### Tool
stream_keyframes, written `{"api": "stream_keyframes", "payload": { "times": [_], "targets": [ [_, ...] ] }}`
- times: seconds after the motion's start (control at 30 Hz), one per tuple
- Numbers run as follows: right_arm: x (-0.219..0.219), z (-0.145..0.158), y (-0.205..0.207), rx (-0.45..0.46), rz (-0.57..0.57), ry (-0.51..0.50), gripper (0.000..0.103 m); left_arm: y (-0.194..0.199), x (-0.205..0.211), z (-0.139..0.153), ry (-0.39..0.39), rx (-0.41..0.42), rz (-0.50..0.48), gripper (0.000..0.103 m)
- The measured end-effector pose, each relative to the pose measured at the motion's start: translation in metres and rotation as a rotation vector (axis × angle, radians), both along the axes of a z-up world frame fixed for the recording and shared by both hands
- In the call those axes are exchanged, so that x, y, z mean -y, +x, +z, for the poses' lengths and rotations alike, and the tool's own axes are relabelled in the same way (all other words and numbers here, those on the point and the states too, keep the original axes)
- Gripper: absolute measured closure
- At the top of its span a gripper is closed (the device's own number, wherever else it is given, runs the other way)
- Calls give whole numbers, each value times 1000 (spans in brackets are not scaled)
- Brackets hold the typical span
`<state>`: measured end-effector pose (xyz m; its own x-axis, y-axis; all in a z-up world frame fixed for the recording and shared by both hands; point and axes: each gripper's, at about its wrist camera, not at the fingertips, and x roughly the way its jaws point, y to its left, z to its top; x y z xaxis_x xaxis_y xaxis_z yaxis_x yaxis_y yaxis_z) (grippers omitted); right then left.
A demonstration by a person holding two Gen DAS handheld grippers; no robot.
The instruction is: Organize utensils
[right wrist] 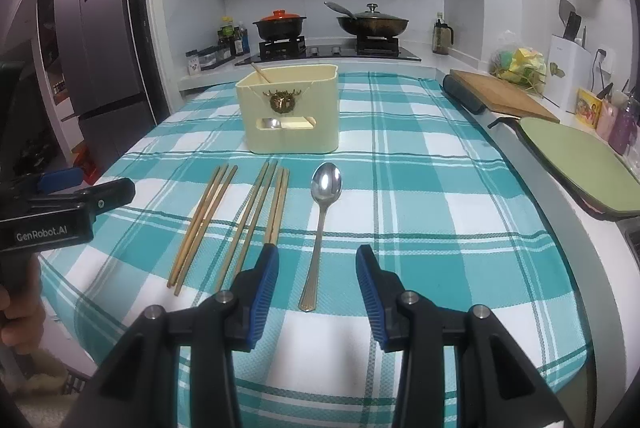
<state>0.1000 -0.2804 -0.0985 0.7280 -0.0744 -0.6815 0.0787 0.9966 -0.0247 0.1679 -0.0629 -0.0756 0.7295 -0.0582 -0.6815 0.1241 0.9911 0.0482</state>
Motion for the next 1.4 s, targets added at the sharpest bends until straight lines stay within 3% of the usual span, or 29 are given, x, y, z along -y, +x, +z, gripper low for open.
{"api": "stream_keyframes", "payload": {
  "times": [0.37, 0.67, 0.9, 1.17, 1.33, 1.4],
  "targets": [
    [4, -20, 8, -44, -15, 15, 62, 7, -6, -23, 5, -47, 8, 4],
    [20, -34, 11, -65, -71, 26, 62, 26, -49, -67, -63, -152, 90, 4],
    [26, -51, 16, -95, -83, 48, 62, 51, -53, -80, -114, -180, 88, 4],
    [26, -57, 14, -97, -75, 69, 62, 99, -41, -94, -83, -195, 120, 4],
    [26, -59, 11, -102, -73, 70, 62, 112, -35, -107, -23, -219, 134, 4],
    [26, -60, 11, -104, -71, 72, 62, 113, -37, -109, -33, -214, 136, 3]
  ]
}}
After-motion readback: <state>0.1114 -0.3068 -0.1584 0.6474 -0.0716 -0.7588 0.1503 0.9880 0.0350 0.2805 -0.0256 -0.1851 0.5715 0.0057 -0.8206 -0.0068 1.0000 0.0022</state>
